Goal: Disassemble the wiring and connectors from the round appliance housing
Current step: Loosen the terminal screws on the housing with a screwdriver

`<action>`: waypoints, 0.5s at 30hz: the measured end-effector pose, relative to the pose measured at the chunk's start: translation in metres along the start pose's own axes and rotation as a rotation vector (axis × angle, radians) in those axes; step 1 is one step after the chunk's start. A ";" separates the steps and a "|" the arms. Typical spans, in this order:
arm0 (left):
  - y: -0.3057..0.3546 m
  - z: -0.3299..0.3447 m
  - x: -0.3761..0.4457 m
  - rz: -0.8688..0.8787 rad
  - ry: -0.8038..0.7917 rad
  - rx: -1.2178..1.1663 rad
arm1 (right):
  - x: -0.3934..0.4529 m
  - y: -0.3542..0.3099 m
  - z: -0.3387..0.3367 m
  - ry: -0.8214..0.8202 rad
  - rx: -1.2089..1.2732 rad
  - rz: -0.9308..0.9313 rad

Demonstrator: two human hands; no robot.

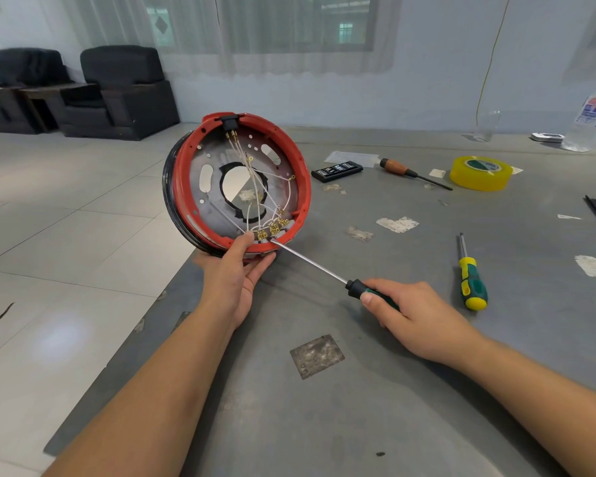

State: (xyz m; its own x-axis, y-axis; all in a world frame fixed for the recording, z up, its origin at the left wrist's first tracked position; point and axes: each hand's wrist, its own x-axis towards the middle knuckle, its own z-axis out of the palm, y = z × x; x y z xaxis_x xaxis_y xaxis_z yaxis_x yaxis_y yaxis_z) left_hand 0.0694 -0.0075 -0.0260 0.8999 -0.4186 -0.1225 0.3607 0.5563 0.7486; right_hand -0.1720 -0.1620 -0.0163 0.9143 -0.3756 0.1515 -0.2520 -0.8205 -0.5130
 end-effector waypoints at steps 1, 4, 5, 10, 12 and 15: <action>0.000 0.000 0.000 -0.003 -0.001 -0.003 | 0.000 0.000 0.000 0.010 -0.001 -0.009; 0.000 -0.001 0.000 -0.014 -0.003 -0.014 | -0.001 0.000 0.002 0.031 -0.029 -0.047; 0.000 0.000 0.000 -0.019 -0.003 -0.017 | -0.001 0.000 0.003 0.037 -0.044 -0.057; 0.002 0.001 -0.002 -0.023 0.010 -0.027 | -0.001 0.000 0.004 0.050 -0.091 -0.092; 0.001 0.002 -0.004 -0.018 -0.004 -0.011 | 0.000 -0.002 0.004 0.061 -0.123 -0.106; -0.001 0.005 -0.008 -0.002 -0.014 0.046 | 0.007 -0.005 0.005 0.105 -0.023 -0.086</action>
State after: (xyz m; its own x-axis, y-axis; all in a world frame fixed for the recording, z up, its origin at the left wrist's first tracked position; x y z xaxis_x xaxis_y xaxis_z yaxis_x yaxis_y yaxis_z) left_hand 0.0609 -0.0079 -0.0228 0.8953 -0.4303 -0.1152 0.3508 0.5219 0.7775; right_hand -0.1631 -0.1584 -0.0170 0.8951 -0.3450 0.2823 -0.1822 -0.8611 -0.4747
